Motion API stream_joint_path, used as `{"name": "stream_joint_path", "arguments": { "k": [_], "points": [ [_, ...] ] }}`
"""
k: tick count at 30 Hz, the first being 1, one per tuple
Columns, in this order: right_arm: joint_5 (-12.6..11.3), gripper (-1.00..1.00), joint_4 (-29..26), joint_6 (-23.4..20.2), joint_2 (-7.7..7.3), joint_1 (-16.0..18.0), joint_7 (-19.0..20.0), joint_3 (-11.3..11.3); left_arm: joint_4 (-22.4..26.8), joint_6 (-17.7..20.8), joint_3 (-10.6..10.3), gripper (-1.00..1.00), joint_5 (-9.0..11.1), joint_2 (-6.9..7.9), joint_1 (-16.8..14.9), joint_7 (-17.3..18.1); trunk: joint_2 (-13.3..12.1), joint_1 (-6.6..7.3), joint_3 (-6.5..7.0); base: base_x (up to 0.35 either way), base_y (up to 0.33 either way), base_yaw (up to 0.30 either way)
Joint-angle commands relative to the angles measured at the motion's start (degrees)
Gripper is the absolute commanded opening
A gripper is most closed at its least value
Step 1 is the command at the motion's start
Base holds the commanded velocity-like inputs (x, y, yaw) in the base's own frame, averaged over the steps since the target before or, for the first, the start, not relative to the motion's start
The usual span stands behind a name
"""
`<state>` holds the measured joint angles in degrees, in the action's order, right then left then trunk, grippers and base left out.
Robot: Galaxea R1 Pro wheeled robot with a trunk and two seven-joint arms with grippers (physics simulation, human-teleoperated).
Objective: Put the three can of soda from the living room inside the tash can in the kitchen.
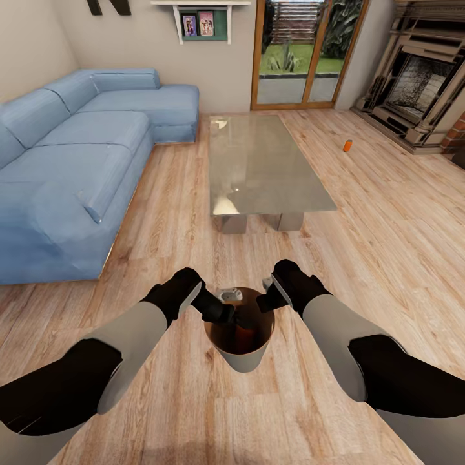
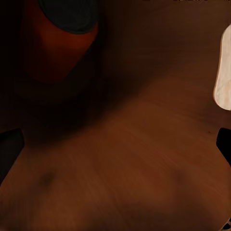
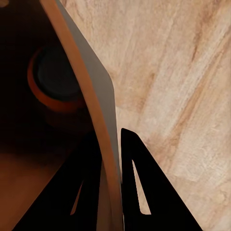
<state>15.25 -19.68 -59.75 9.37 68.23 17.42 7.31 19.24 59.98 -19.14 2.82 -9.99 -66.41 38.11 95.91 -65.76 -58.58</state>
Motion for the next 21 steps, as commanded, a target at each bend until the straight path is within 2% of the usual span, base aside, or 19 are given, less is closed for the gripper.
{"name": "stream_joint_path", "arguments": {
  "k": [1, 7, 9, 10, 12, 14, 16, 17, 18, 19, 20, 21],
  "points": [
    [-2.3, -1.0, 0.0, -0.2, -0.03, 0.1, 0.2, -0.5, -1.8, -0.7, -0.6, 1.0, -2.7, 0.09, 0.1, -0.4, 0.0, 0.0, 0.01, 0.0, 0.0, 0.0],
    [-2.3, -1.0, 0.1, -0.2, -0.4, 0.1, 0.2, -0.7, -0.3, -1.3, -0.6, 1.0, -2.6, 0.85, 0.1, 0.4, 0.0, 0.0, 0.01, 0.0, 0.0, 0.0],
    [-2.3, -1.0, 0.1, -0.2, -0.55, 0.1, 0.2, -0.9, 4.1, -1.1, -0.6, 1.0, -2.4, 1.47, 0.2, 1.4, 0.0, 0.0, 0.01, 0.0, 0.0, 0.0],
    [-2.2, -1.0, 0.1, -0.2, -0.61, 0.0, 0.2, -0.9, 7.4, -0.7, -0.6, 1.0, -2.4, 1.9, 0.3, 2.8, 0.0, 0.0, 0.01, 0.0, 0.0, 0.0],
    [-2.2, -1.0, 0.1, -0.2, -0.68, 0.0, 0.2, -1.0, 10.9, -0.2, -0.5, 1.0, -2.4, 2.79, 0.8, 5.0, 0.0, 0.0, 0.01, 0.0, 0.0, 0.0],
    [-2.2, -1.0, 0.1, -0.2, -0.89, 0.0, 0.2, -1.0, 17.8, 0.0, -0.4, 1.0, -2.4, 5.9, 2.7, 10.2, 0.0, 0.0, 0.01, 0.0, 0.0, 0.0],
    [-2.2, -1.0, 0.1, -0.2, -0.97, 0.0, 0.2, -1.0, 21.2, 0.0, -0.3, 1.0, -2.4, 7.97, 3.3, 12.5, 0.0, 0.0, 0.01, 0.0, 0.0, 0.0],
    [-2.2, -1.0, 0.1, -0.2, -1.04, 0.0, 0.2, -1.1, 24.4, 0.0, -0.2, 1.0, -2.4, 10.45, 3.7, 14.9, 0.0, 0.0, 0.01, 0.0, 0.0, 0.0],
    [-2.2, -1.0, 0.1, -0.2, -1.07, -0.1, 0.2, -1.1, 25.8, 0.0, -0.2, 1.0, -2.4, 11.81, 3.9, 16.1, 0.0, 0.0, 0.01, 0.0, 0.0, 0.0],
    [-2.2, -1.0, 0.1, -0.2, -1.13, -0.1, 0.2, -1.1, 28.2, 0.0, -0.2, 1.0, -2.4, 14.59, 4.1, 18.7, 0.0, 0.0, 0.01, 0.0, 0.0, 0.0],
    [-2.2, -1.0, 0.1, -0.2, -1.18, -0.1, 0.2, -1.1, 29.1, 0.0, -0.1, 1.0, -2.3, 16.0, 4.1, 20.1, 0.0, 0.0, 0.01, 0.0, 0.0, 0.0],
    [-2.2, -1.0, 0.1, -0.2, -1.25, -0.1, 0.2, -1.1, 30.5, 0.0, -0.1, 1.0, -2.2, 18.75, 4.3, 23.0, 0.0, 0.0, 0.01, 0.0, 0.0, 0.0]
  ]
}}
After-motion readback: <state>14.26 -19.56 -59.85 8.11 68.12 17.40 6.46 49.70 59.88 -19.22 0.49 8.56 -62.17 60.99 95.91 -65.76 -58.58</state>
